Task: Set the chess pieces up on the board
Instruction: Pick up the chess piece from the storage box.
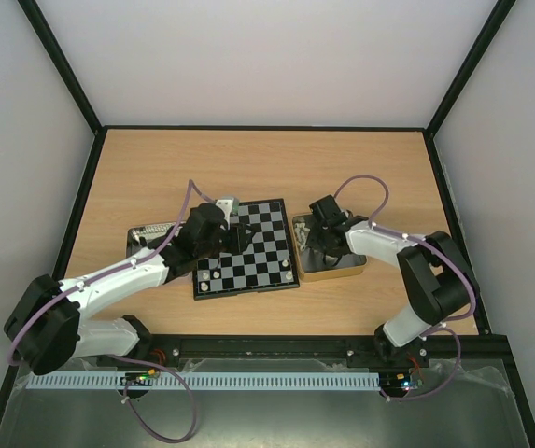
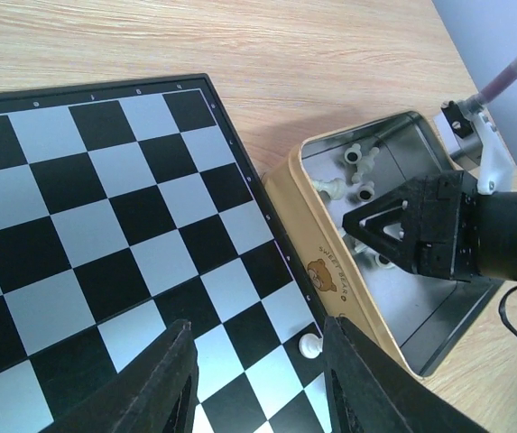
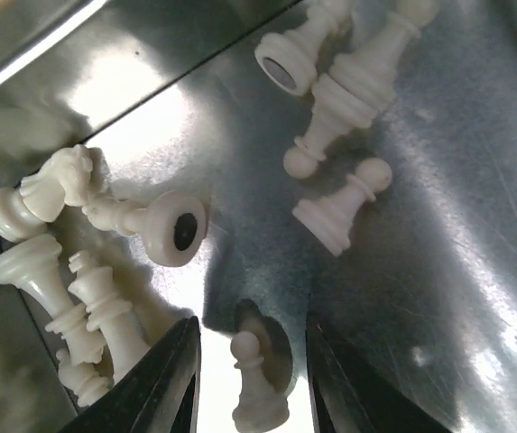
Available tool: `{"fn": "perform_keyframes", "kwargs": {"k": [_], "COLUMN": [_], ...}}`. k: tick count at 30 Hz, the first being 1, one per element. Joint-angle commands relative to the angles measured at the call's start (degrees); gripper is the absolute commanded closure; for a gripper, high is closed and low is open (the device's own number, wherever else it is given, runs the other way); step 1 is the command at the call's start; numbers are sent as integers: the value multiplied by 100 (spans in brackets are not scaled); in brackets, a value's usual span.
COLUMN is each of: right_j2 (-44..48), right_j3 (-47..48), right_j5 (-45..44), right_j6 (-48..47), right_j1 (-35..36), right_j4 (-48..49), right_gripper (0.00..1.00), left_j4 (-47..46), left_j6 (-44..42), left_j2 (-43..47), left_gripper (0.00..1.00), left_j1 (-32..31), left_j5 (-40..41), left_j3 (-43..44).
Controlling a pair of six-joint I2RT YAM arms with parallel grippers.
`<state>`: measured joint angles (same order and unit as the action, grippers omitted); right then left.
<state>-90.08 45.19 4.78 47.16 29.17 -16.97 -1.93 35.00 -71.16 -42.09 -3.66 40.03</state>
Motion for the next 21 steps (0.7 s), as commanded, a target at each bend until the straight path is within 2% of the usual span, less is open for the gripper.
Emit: {"fn": "perform_keyframes", "kwargs": {"k": [1, 5, 13, 21], "right_j2": [-184, -168, -94, -129], "right_j3": [189, 232, 262, 320], "right_j5": [-295, -441, -429, -513], "right_j6": [-45, -191, -641, -708], "right_j1": [64, 99, 260, 420], "right_j4": [-15, -177, -527, -675], "right_gripper": [69, 71, 62, 63], "left_j4": [-119, -84, -86, -123], "left_j6": [-120, -130, -137, -119], "left_j2": [-41, -40, -85, -162], "left_gripper": [59, 59, 59, 59], "left_j1": [25, 25, 25, 25], "left_j5": [-65, -56, 4, -3], "left_j3": [4, -12, -44, -45]}}
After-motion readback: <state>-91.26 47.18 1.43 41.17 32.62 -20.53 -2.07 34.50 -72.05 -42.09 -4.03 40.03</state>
